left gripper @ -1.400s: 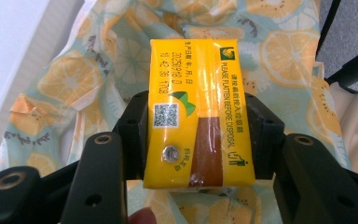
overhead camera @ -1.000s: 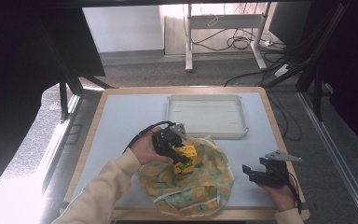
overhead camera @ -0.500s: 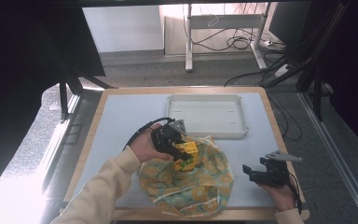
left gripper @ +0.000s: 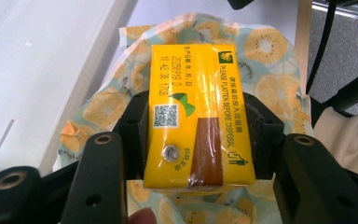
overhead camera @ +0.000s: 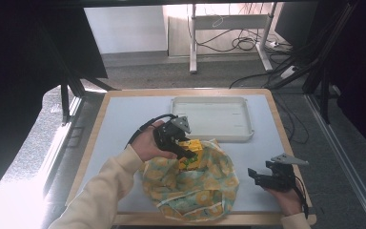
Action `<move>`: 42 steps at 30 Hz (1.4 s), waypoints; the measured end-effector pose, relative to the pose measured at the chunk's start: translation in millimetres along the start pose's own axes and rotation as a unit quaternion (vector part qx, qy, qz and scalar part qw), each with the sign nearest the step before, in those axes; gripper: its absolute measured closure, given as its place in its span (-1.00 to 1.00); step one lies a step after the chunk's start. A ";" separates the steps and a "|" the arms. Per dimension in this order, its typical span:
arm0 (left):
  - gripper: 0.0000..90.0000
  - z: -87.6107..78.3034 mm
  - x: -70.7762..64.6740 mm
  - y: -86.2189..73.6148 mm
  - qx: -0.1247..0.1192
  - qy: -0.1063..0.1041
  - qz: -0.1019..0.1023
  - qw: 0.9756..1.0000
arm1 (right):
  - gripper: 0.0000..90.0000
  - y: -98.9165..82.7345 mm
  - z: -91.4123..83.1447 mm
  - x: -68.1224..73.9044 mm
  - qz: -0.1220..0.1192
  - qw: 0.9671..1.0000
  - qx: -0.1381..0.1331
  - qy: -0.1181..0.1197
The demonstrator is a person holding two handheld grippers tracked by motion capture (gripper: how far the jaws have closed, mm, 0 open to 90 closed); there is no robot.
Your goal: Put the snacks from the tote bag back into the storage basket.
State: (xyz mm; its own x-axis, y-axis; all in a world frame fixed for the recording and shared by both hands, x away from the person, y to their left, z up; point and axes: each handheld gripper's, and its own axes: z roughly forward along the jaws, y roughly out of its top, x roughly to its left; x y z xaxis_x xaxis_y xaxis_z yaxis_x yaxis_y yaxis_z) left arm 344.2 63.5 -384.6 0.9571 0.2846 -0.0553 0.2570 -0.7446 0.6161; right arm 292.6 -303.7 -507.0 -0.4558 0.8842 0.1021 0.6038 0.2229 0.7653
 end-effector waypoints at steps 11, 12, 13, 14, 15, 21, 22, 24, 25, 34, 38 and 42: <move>0.15 -7.6 3.0 5.2 -0.004 0.005 0.001 1.000 | -0.59 -0.2 0.2 -0.4 -0.001 1.000 0.002 0.000; 0.15 -8.7 3.4 5.6 -0.005 0.006 0.002 1.000 | -0.59 -0.1 0.3 -0.1 0.000 1.000 0.002 -0.001; 0.15 -9.4 3.6 5.9 -0.005 0.007 0.003 1.000 | -0.59 0.0 0.2 0.1 0.000 1.000 0.002 -0.001; 0.15 -9.9 3.7 6.2 -0.006 0.007 0.003 1.000 | -0.60 0.0 0.1 0.1 -0.001 1.000 0.001 -0.001; 0.15 -10.6 3.7 6.5 -0.006 0.007 0.002 1.000 | -0.59 0.1 0.0 0.1 0.000 1.000 0.001 -0.001; 0.15 -14.3 5.9 9.3 -0.012 0.010 0.003 1.000 | -0.59 0.0 -0.3 -0.2 0.001 1.000 0.002 0.000; 0.15 -14.9 6.4 9.9 -0.013 0.010 0.002 1.000 | -0.59 -0.1 -0.1 -0.4 -0.001 1.000 0.002 -0.001; 0.15 -15.7 7.5 11.1 -0.013 0.012 0.002 1.000 | -0.59 -0.2 0.0 -0.8 -0.001 1.000 0.002 -0.001; 0.15 -16.0 7.8 11.5 -0.014 0.012 0.002 1.000 | -0.60 -0.2 -0.1 -0.9 -0.001 1.000 0.002 -0.001; 0.15 -20.9 12.3 13.9 -0.014 0.017 0.005 1.000 | -0.59 -0.1 -0.2 -1.4 -0.002 1.000 0.000 -0.003; 0.15 -22.6 14.4 14.2 -0.018 0.017 0.004 1.000 | -0.59 0.0 -0.5 -1.3 -0.002 1.000 0.000 -0.004; 0.15 -22.6 15.7 14.5 -0.015 0.020 0.004 1.000 | -0.59 0.0 -0.3 -1.3 -0.002 1.000 0.001 -0.004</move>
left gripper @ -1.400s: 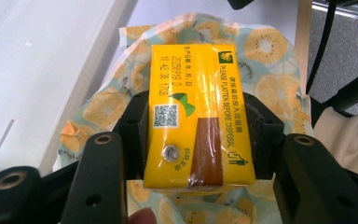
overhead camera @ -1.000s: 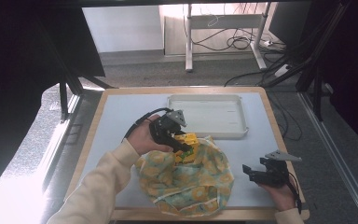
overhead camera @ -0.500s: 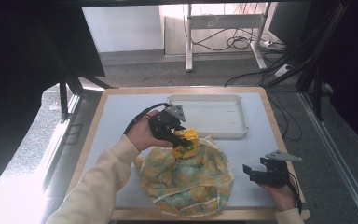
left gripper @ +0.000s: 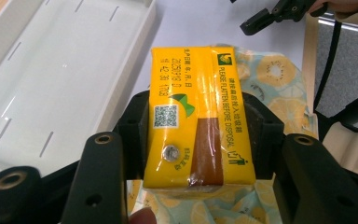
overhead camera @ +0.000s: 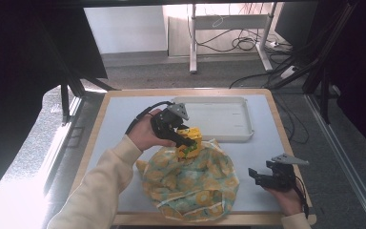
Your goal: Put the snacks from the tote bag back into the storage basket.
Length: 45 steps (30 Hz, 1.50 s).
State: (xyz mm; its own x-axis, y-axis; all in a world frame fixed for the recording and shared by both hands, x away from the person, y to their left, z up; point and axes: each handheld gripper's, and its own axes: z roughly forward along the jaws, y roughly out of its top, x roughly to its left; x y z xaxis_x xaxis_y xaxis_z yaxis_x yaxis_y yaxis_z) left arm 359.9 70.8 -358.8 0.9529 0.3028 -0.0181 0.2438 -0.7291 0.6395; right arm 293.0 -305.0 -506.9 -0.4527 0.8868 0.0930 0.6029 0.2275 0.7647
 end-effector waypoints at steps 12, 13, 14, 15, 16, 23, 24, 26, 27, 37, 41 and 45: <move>0.15 -3.5 6.9 2.5 -0.007 0.009 0.002 1.000 | -0.59 0.1 -0.4 -0.4 0.001 1.000 0.000 -0.002; 0.15 -3.5 7.6 2.8 -0.008 0.009 -0.001 1.000 | -0.59 0.1 -0.4 -0.4 0.001 1.000 0.000 -0.002; 0.15 -3.6 8.4 3.0 -0.008 0.010 0.000 1.000 | -0.59 0.1 -0.2 -0.3 0.001 1.000 0.000 -0.001; 0.15 -3.7 9.0 3.1 -0.008 0.010 0.000 1.000 | -0.59 0.1 -0.2 -0.2 0.000 1.000 0.000 -0.001; 0.15 -3.6 9.9 3.2 -0.009 0.010 -0.003 1.000 | -0.60 0.1 -0.3 -0.2 0.000 1.000 0.000 -0.001; 0.15 -4.1 16.7 4.5 -0.011 0.012 -0.008 1.000 | -0.59 0.4 -0.3 -0.9 0.004 1.000 0.000 -0.001; 0.15 -4.2 17.8 4.8 -0.010 0.012 -0.009 1.000 | -0.59 0.4 -0.1 -1.1 0.004 1.000 0.000 -0.001; 0.15 -3.9 19.7 5.5 -0.010 0.014 -0.010 1.000 | -0.59 0.3 -0.1 -1.2 0.004 1.000 0.000 -0.001; 0.15 -3.6 20.3 5.8 -0.010 0.014 -0.011 1.000 | -0.59 0.3 0.0 -1.2 0.004 1.000 0.001 -0.001; 0.15 -3.3 28.3 10.8 -0.012 0.013 -0.011 1.000 | -0.59 -0.1 -0.1 -2.3 0.006 1.000 0.000 -0.002; 0.15 -4.8 32.6 12.9 -0.011 0.013 -0.010 1.000 | -0.59 -0.3 0.5 -2.6 0.007 1.000 0.001 -0.001; 0.15 -5.1 37.0 15.6 -0.013 0.015 -0.011 1.000 | -0.59 0.0 0.1 -2.7 0.007 1.000 0.000 -0.002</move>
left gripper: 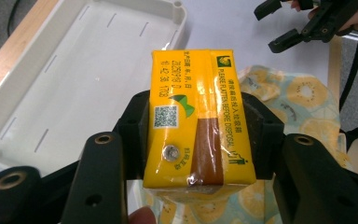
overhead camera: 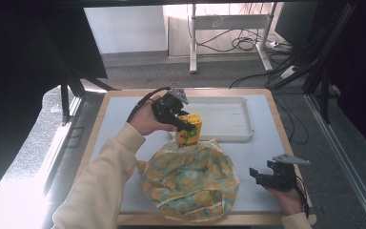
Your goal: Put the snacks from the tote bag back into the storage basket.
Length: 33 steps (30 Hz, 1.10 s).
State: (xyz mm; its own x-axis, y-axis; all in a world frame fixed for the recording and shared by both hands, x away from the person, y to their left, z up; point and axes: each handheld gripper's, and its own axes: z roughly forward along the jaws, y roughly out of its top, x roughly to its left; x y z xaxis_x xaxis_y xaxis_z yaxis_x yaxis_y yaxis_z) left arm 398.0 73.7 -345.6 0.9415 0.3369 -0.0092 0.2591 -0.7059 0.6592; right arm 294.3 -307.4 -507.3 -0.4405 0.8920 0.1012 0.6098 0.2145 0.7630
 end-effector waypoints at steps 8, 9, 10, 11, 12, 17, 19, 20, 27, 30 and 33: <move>0.15 0.6 7.9 3.2 -0.009 -0.007 0.005 1.000 | -0.59 -0.2 -0.2 -0.7 0.000 1.000 0.000 -0.001; 0.15 0.8 9.1 3.2 -0.011 -0.009 0.004 1.000 | -0.59 -0.2 -0.2 -1.1 0.000 1.000 0.000 0.000; 0.15 0.9 10.6 3.2 -0.011 -0.009 0.005 1.000 | -0.59 -0.3 -0.2 -1.4 -0.001 1.000 0.000 -0.001; 0.15 1.1 11.8 3.2 -0.011 -0.009 0.004 1.000 | -0.59 -0.5 -0.1 -1.5 0.000 1.000 0.001 -0.001; 0.15 1.8 12.7 3.1 -0.014 -0.008 0.002 1.000 | -0.59 -0.6 -0.2 -1.6 0.001 1.000 0.001 -0.001; 0.15 5.3 18.8 1.9 -0.017 -0.013 0.006 1.000 | -0.59 -0.4 -0.2 -1.3 -0.001 1.000 -0.002 -0.004; 0.15 6.4 22.3 1.0 -0.018 -0.016 0.010 1.000 | -0.59 0.0 0.0 -0.2 -0.001 1.000 -0.002 -0.003; 0.15 7.4 23.0 0.5 -0.022 -0.017 0.008 1.000 | -0.59 0.0 0.1 0.0 -0.002 1.000 -0.001 -0.003; 0.15 14.9 32.3 -2.7 -0.019 -0.019 0.004 1.000 | -0.59 -0.4 0.3 -1.7 0.000 1.000 0.000 -0.006; 0.15 17.4 36.3 -4.2 -0.020 -0.021 0.000 1.000 | -0.59 -0.3 0.4 -1.3 0.000 1.000 -0.001 -0.006; 0.15 20.7 40.6 -5.1 -0.019 -0.021 0.000 1.000 | -0.59 -0.3 0.4 -1.1 0.000 1.000 -0.001 -0.006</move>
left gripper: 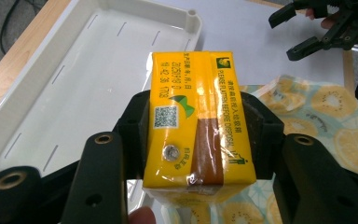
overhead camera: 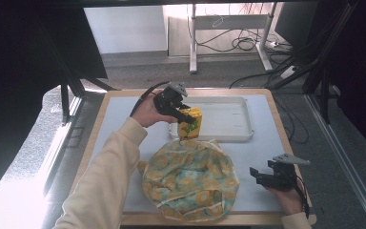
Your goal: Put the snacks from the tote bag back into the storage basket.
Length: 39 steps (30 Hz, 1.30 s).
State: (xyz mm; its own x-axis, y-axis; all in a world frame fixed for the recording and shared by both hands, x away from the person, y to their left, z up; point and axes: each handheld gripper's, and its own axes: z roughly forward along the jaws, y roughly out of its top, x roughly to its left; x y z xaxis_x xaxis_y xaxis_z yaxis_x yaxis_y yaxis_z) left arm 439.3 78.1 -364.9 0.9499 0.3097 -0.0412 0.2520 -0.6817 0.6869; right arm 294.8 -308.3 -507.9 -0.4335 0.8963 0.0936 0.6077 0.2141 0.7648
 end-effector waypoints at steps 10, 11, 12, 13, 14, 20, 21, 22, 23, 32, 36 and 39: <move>0.15 5.3 15.7 -3.9 -0.001 -0.004 -0.001 1.000 | -0.59 0.0 0.1 0.0 0.002 1.000 0.000 0.000; 0.15 6.4 17.0 -4.2 -0.003 -0.005 0.000 1.000 | -0.59 0.0 0.1 0.2 0.002 1.000 -0.001 0.000; 0.15 7.1 18.6 -4.6 -0.003 -0.006 -0.001 1.000 | -0.59 -0.1 0.0 0.3 0.002 1.000 -0.001 0.001; 0.15 8.1 20.3 -5.1 -0.005 -0.007 -0.002 1.000 | -0.59 -0.1 -0.2 0.4 0.002 1.000 0.000 0.000; 0.15 9.1 22.3 -5.7 -0.005 -0.008 -0.001 1.000 | -0.59 -0.3 -0.4 0.1 0.000 1.000 0.000 0.000; 0.15 14.8 31.3 -10.4 -0.004 -0.007 -0.001 1.000 | -0.59 -1.1 -2.3 -1.2 0.005 1.000 -0.002 -0.005; 0.15 15.3 33.1 -11.4 -0.006 -0.008 -0.003 1.000 | -0.59 -1.3 -2.6 -1.6 0.004 1.000 -0.003 -0.007; 0.15 15.9 35.4 -12.6 -0.009 -0.009 -0.005 1.000 | -0.59 -1.5 -2.8 -1.7 0.004 1.000 -0.005 -0.008; 0.15 16.2 37.4 -13.6 -0.010 -0.008 -0.006 1.000 | -0.59 -1.6 -3.1 -1.4 0.004 1.000 -0.006 -0.008; 0.15 22.5 49.7 -17.3 -0.007 -0.011 0.000 1.000 | -0.59 -2.1 -5.3 -0.8 0.006 1.000 -0.007 -0.012; 0.15 24.9 54.2 -16.6 -0.008 -0.013 0.003 1.000 | -0.59 -2.6 -5.3 -0.8 0.006 1.000 -0.005 -0.014; 0.15 26.4 58.1 -16.9 -0.009 -0.012 0.003 1.000 | -0.59 -2.9 -5.7 -1.2 0.005 1.000 -0.005 -0.015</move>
State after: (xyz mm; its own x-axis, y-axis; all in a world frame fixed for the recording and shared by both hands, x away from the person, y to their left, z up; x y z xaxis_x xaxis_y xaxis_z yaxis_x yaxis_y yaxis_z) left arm 495.1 90.0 -398.0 0.9556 0.2896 -0.0543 0.2432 -0.6714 0.7001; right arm 289.8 -312.2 -506.6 -0.4077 0.9094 0.0825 0.6053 0.2015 0.7701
